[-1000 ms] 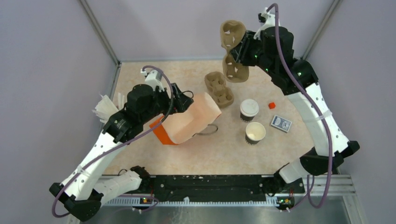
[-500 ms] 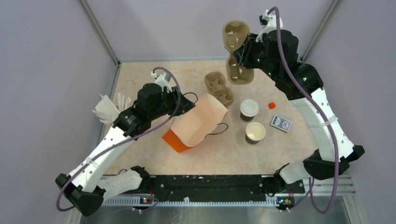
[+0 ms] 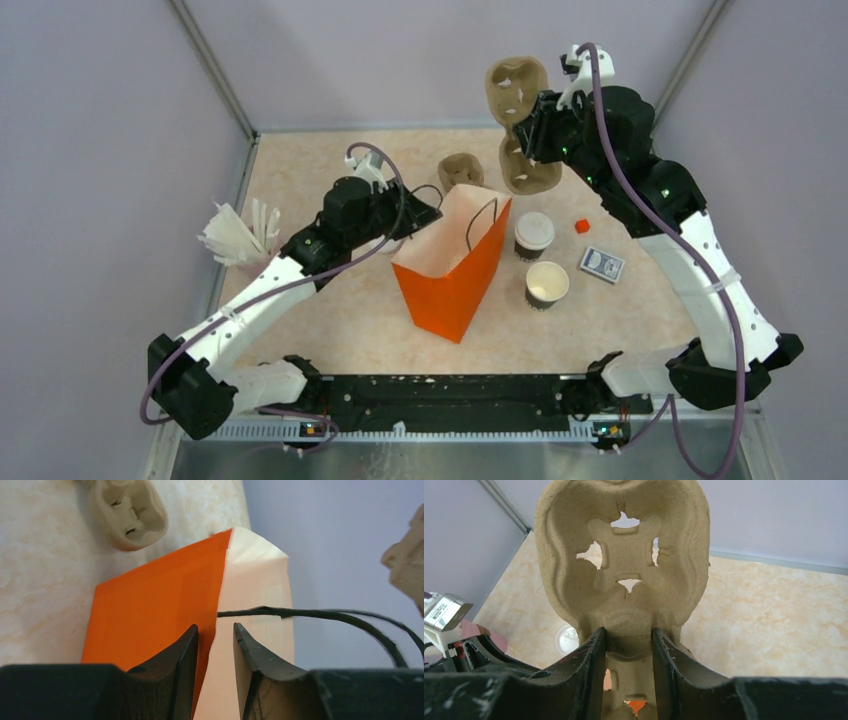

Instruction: Pack the takeout coffee

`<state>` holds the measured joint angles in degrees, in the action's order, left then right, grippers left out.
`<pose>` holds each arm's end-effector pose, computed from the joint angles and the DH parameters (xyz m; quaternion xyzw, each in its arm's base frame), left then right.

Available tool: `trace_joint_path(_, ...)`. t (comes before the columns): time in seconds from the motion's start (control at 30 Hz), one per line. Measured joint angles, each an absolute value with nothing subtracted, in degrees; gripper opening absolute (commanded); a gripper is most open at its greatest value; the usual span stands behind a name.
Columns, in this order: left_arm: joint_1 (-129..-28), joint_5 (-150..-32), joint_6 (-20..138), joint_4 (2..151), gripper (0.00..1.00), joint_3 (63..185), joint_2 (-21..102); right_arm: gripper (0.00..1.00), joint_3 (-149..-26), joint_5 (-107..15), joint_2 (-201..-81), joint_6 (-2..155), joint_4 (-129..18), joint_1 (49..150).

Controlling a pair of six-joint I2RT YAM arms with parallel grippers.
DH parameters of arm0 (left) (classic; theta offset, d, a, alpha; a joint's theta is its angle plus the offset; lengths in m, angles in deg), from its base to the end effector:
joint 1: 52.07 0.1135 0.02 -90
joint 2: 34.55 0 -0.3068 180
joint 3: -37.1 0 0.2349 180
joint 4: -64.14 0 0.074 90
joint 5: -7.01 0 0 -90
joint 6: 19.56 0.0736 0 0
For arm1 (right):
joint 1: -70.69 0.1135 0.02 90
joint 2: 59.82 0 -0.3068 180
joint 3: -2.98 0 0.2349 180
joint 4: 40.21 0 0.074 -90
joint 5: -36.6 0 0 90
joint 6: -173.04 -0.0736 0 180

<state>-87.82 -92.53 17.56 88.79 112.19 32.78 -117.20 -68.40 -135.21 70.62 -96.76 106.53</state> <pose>0.2159 -0.1704 0.3857 -0.0702 0.7990 -0.4624 0.3780 0.2149 0.1317 0.5463 -0.0755 0.7699 0.1633 0.6123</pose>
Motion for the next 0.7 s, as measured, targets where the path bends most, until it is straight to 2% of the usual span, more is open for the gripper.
trace_joint_path(0.13, -87.8, -91.7, 19.2, 89.2, 0.65, 107.9, 30.4, 0.34, -114.9, -68.3, -134.7, 70.3, -95.7, 106.5)
trace_joint_path(0.27, -87.8, -91.5, 22.6, 90.1, 0.75, 106.8, 27.8, 0.34, -113.8, -68.3, -134.7, 69.7, -95.3, 106.5)
trace_joint_path(0.43, -87.8, -92.6, 26.0, 90.5, 0.81, 106.8, 25.7, 0.34, -113.8, -68.4, -134.7, 69.4, -95.1, 106.5)
trace_joint_path(0.7, -87.8, -92.5, 28.7, 91.8, 0.81, 107.4, 27.0, 0.34, -113.9, -68.4, -135.8, 69.4, -94.9, 106.5)
